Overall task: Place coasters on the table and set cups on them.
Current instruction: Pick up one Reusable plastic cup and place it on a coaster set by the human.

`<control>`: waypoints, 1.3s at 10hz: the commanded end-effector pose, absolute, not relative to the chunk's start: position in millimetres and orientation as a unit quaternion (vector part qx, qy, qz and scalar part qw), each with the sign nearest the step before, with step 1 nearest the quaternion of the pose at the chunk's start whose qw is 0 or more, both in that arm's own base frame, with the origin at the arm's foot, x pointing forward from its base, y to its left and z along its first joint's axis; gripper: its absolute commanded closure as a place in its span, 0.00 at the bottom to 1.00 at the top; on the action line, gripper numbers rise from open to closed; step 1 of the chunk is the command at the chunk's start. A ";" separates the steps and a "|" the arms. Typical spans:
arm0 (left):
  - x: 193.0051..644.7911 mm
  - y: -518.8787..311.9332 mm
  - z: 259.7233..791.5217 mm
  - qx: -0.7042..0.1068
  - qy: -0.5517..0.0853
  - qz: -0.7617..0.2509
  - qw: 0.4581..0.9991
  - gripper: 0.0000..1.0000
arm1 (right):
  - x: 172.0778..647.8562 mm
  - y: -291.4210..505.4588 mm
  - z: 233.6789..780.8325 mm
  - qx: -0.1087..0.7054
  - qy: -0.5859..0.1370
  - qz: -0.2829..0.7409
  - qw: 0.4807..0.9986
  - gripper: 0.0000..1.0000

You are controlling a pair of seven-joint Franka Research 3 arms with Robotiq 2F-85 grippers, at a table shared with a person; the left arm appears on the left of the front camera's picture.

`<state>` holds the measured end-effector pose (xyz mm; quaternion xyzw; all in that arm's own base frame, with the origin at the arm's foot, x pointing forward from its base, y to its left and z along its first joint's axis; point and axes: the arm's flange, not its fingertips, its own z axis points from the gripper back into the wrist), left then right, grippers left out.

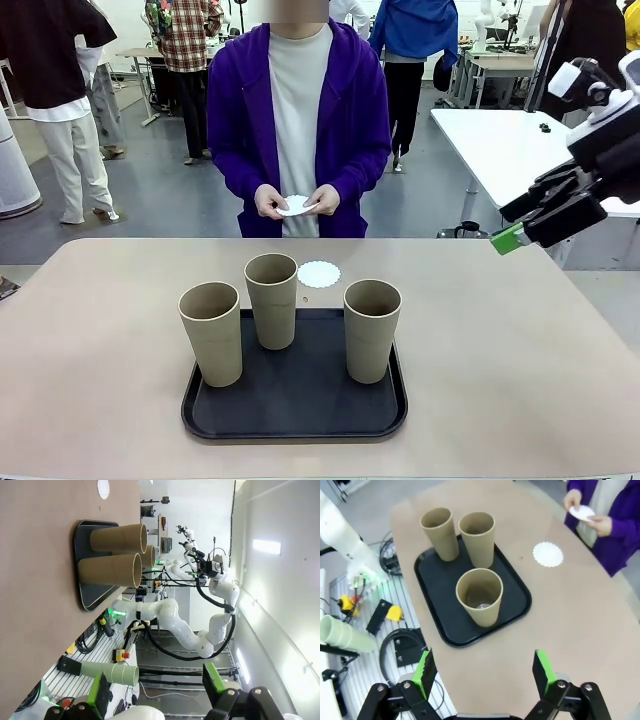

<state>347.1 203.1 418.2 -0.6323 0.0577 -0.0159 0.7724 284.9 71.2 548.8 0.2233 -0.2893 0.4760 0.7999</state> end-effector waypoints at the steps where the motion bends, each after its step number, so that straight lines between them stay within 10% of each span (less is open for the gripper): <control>1: 347.3 203.9 420.3 -0.636 0.052 -0.016 0.770 0.00 | 272.6 72.3 560.7 0.211 -0.293 0.476 0.802 0.00; 8: 347.3 203.9 420.3 -0.636 0.052 -0.016 0.770 0.00 | 348.0 61.8 513.1 0.332 -0.329 0.440 0.767 0.00; 13: 347.3 203.9 420.3 -0.636 0.052 -0.016 0.770 0.00 | 365.5 28.0 440.7 0.446 -0.382 0.571 0.574 0.00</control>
